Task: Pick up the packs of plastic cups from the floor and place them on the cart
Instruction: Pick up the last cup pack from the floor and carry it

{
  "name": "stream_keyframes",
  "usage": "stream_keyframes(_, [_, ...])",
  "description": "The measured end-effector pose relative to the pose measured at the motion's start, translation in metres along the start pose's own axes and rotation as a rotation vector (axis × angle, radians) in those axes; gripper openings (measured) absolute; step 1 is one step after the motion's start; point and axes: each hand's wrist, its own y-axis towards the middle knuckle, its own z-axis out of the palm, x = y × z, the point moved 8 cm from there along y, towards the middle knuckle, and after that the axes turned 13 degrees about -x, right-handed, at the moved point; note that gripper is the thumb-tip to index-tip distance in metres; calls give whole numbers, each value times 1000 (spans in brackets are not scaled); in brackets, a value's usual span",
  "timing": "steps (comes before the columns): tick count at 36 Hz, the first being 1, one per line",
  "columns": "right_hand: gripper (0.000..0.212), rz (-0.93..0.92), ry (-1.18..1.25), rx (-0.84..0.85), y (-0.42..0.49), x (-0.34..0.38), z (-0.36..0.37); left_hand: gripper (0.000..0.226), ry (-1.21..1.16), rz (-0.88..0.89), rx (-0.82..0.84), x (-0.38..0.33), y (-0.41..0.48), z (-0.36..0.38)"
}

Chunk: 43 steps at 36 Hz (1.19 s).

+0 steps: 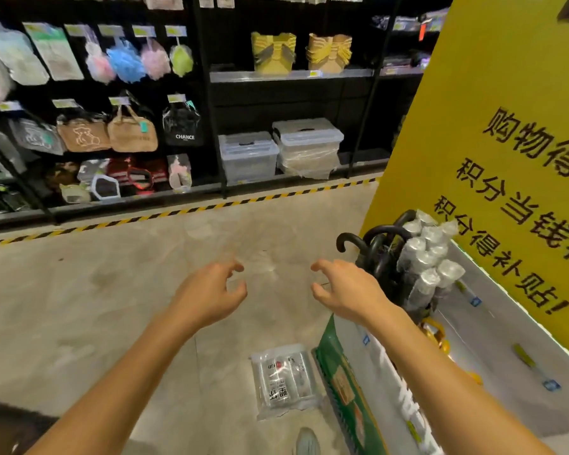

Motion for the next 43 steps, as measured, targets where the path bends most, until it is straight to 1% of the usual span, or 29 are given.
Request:
stream_keyframes(6, [49, -51, 30, 89, 58, -35, 76, 54, -37, -146, 29, 25, 41, 70])
stream_keyframes(11, [51, -22, 139, 112, 93, -65, 157, 57, -111, -276, 35, 57, 59, 150])
stream_keyframes(16, [53, 83, 275, 158, 99, -91, 261, 62, -214, -356, 66, 94, 61, 241])
stream_keyframes(20, [53, 200, 317, 184, 89, -117, 355, 66, -281, -410, 97, 128, 58, 326])
stream_keyframes(24, [54, 308, 350, 247, 73, -145, 459, 66, -319, -456, 112, 171, 51, 418])
stream_keyframes(26, [55, 329, 372, 270, 66, -158, 514, 67, -334, -490, 122, 193, 44, 467])
stream_keyframes(30, [55, 365, 397, 304, 45, -184, 624, 68, -335, -515, 79, 235, 27, 567])
stream_keyframes(33, [58, 417, 399, 308, 24, -207, 698, 70, -320, -503, 108, 261, 11, 643])
stream_keyframes(36, [60, 414, 392, 403, -3, -228, 773, 70, -306, -507, 151, 292, -9, 716])
stream_keyframes(40, [62, 439, 387, 476, -33, -261, 849, 73, -299, -503, 230, 325, -31, 801])
stream_keyframes(43, [70, 453, 355, 459, -43, -280, 883, 74, -286, -506, 279, 340, -41, 848])
